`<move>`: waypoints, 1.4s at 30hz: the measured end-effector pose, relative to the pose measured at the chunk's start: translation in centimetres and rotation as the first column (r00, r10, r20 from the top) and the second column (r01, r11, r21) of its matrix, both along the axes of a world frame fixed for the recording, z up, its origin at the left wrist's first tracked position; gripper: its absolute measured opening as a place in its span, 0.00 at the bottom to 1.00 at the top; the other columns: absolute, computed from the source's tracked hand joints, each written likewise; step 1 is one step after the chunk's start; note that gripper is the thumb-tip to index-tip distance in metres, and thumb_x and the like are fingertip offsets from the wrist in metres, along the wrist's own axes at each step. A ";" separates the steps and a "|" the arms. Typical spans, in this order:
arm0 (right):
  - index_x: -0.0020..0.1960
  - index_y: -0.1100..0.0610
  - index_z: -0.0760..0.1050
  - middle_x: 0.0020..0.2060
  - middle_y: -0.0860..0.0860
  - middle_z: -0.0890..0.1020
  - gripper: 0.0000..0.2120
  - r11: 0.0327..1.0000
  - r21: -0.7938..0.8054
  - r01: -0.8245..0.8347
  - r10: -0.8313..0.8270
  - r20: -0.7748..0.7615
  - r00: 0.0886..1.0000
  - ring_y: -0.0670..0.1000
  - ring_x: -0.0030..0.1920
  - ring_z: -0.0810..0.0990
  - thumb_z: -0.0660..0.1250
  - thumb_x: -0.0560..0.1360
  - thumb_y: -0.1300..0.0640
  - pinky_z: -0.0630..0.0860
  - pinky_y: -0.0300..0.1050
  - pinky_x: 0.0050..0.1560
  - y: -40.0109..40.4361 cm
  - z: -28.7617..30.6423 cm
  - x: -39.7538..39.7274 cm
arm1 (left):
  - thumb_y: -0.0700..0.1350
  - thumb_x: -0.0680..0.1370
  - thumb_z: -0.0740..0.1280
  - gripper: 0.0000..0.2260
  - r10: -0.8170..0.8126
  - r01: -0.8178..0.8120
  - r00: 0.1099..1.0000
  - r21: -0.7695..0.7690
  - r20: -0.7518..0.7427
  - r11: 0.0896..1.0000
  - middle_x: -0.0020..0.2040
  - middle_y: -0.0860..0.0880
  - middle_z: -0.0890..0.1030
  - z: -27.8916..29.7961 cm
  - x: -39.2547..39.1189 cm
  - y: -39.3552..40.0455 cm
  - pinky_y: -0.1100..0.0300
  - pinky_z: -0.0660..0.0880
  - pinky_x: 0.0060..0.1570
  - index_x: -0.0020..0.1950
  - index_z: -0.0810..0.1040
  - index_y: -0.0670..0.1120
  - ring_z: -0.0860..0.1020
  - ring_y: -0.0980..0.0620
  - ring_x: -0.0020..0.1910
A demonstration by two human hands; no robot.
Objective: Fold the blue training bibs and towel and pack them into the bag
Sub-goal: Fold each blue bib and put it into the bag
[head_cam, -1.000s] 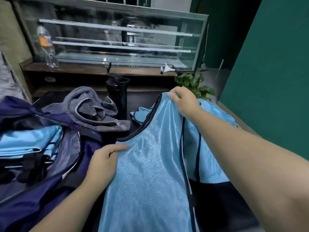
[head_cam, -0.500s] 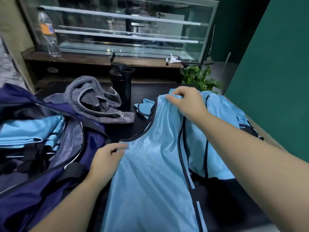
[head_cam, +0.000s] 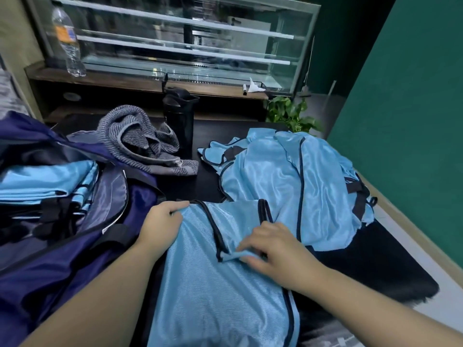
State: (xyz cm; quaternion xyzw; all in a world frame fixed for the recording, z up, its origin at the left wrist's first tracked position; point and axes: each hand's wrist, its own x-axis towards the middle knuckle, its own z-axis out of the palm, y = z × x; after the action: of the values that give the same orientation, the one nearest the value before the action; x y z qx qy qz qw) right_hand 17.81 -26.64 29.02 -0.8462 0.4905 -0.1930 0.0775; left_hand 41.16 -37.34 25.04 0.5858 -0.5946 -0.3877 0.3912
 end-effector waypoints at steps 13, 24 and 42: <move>0.60 0.57 0.68 0.53 0.51 0.75 0.26 0.623 0.625 0.470 -0.629 0.043 0.776 0.50 0.52 0.75 0.73 0.70 0.45 0.69 0.43 0.47 -6.5 4.0 -0.6 | 0.36 0.78 0.62 0.14 0.022 -0.021 0.999 0.031 -0.032 0.999 0.42 0.56 0.82 0.2 0.1 0.1 0.57 0.72 0.42 0.59 0.81 0.48 0.76 0.50 0.41; 0.36 0.56 0.65 0.29 0.50 0.69 0.18 0.644 0.602 0.471 -0.650 0.108 0.752 0.49 0.29 0.68 0.72 0.72 0.50 0.63 0.41 0.30 -7.0 2.9 -1.0 | 0.37 0.78 0.62 0.14 0.029 -0.029 1.000 -0.005 0.012 1.000 0.42 0.57 0.81 0.3 0.1 0.2 0.68 0.70 0.37 0.61 0.80 0.45 0.76 0.57 0.37; 0.43 0.57 0.73 0.21 0.47 0.71 0.06 0.552 0.807 0.209 -0.643 0.253 0.723 0.42 0.19 0.69 0.68 0.77 0.56 0.67 0.34 0.22 -4.1 1.3 -2.8 | 0.45 0.74 0.73 0.12 -0.125 0.048 0.976 0.385 0.178 0.922 0.40 0.40 0.82 4.6 -0.5 -0.6 0.55 0.76 0.43 0.44 0.81 0.35 0.79 0.44 0.37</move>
State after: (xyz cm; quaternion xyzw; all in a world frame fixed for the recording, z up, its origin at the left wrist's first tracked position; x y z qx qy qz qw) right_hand 15.05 -30.76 30.33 -0.5011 0.6822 -0.2158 0.4868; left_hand 40.70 -37.95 29.64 0.6590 -0.5703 -0.4514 0.1917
